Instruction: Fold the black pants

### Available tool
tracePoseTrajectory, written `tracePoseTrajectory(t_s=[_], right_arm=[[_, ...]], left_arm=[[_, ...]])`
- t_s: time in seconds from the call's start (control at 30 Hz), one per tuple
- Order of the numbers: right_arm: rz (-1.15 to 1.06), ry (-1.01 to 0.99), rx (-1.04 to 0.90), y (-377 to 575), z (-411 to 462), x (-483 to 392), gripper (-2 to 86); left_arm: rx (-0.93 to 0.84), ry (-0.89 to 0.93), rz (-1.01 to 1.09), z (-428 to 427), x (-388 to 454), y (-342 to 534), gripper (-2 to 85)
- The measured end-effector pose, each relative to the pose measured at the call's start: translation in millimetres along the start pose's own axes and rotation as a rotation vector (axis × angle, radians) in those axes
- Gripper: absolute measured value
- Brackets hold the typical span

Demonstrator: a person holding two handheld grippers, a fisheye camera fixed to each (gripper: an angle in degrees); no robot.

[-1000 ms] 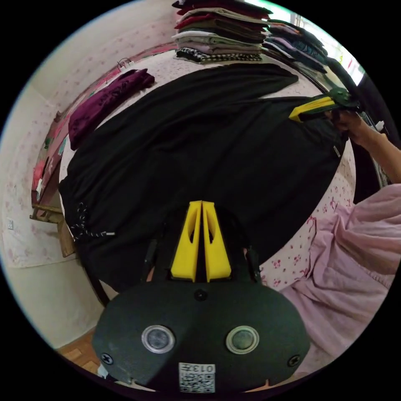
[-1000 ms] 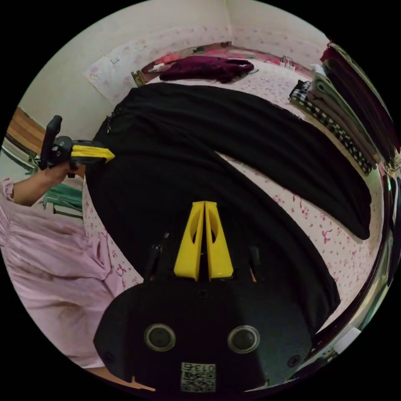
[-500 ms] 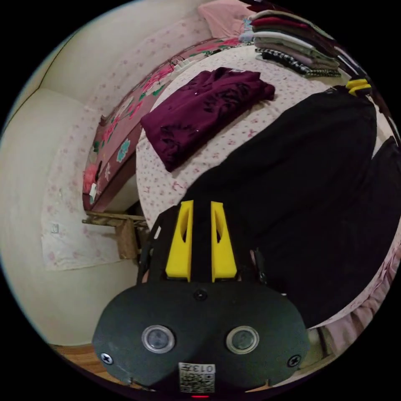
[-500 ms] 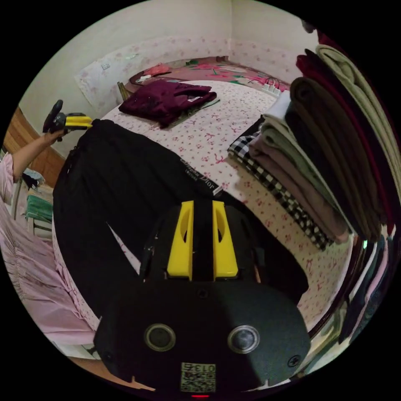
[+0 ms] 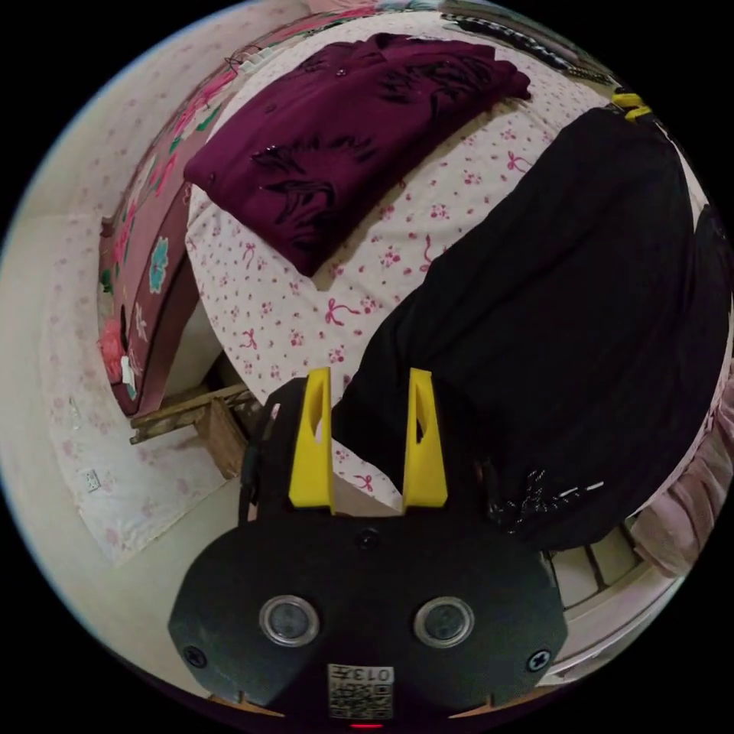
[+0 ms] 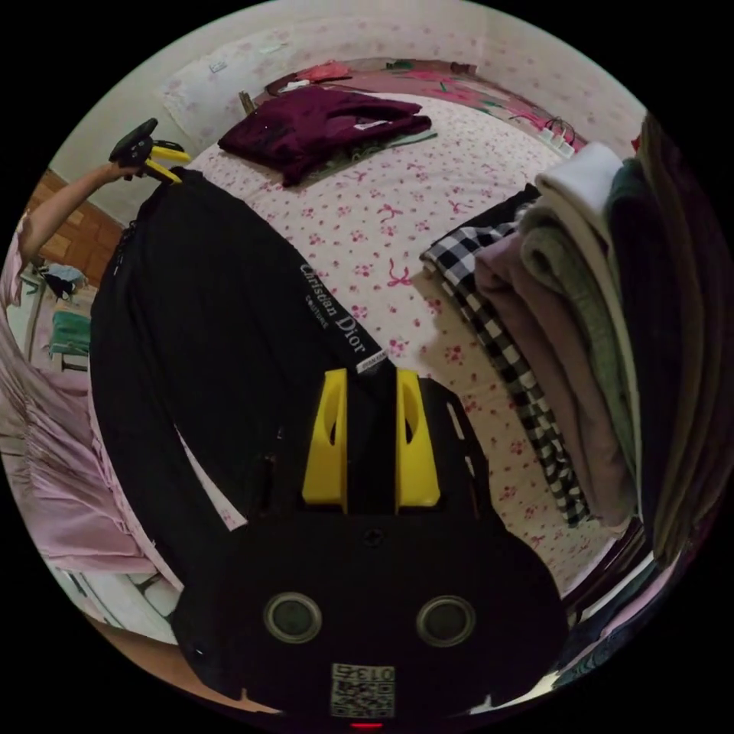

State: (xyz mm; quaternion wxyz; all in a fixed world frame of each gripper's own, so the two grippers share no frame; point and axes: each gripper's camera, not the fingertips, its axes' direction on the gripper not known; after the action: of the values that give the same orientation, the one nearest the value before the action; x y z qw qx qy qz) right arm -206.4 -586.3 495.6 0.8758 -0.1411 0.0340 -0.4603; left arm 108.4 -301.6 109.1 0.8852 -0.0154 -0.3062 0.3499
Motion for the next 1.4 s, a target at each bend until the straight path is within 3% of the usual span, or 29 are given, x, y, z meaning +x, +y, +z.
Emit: tracePoseTrajectory(t_s=[0.13, 0.23, 0.33, 0.4, 0.47, 0.57, 0.83, 1.07, 1.2, 1.4], right_arm=[[0.006, -0.005, -0.026, -15, 1, 0, 5.3], [-0.019, 0.07, -0.061, -25, -3, -10, 2.1], [0.051, 0.093, 0.048, -19, -24, -4, 1.3], [0.063, 0.089, 0.036, -19, -17, -5, 1.1], [0.049, 0.116, -0.037, -25, -2, -12, 1.2], [0.059, 0.155, -0.031, -29, -3, -20, 1.8], [0.071, 0.088, 0.045, -14, -30, -20, 7.5], [0.093, -0.014, -0.043, -11, -33, -27, 2.9], [0.09, 0.029, -0.038, 4, -55, -45, 1.7], [0.038, 0.175, 0.123, 75, -150, -119, 1.2]], left_arm=[[-0.049, 0.199, 0.016, 6, -26, -5, 3.7], [0.014, 0.145, 0.015, -10, -36, 0, 1.3], [0.164, 0.244, -0.168, -17, -75, 25, 0.8], [0.155, 0.332, -0.23, -4, -87, 32, 0.7], [0.065, 0.267, -0.227, 6, -83, 29, 1.0], [0.089, 0.171, -0.217, -1, -77, 36, 3.4], [0.079, 0.22, -0.134, -3, -78, 55, 10.9], [-0.005, 0.167, -0.11, 6, -54, 53, 6.1], [0.096, 0.086, -0.113, -25, -37, 87, 3.3], [0.305, -0.027, -0.197, -84, 10, 168, 2.2]])
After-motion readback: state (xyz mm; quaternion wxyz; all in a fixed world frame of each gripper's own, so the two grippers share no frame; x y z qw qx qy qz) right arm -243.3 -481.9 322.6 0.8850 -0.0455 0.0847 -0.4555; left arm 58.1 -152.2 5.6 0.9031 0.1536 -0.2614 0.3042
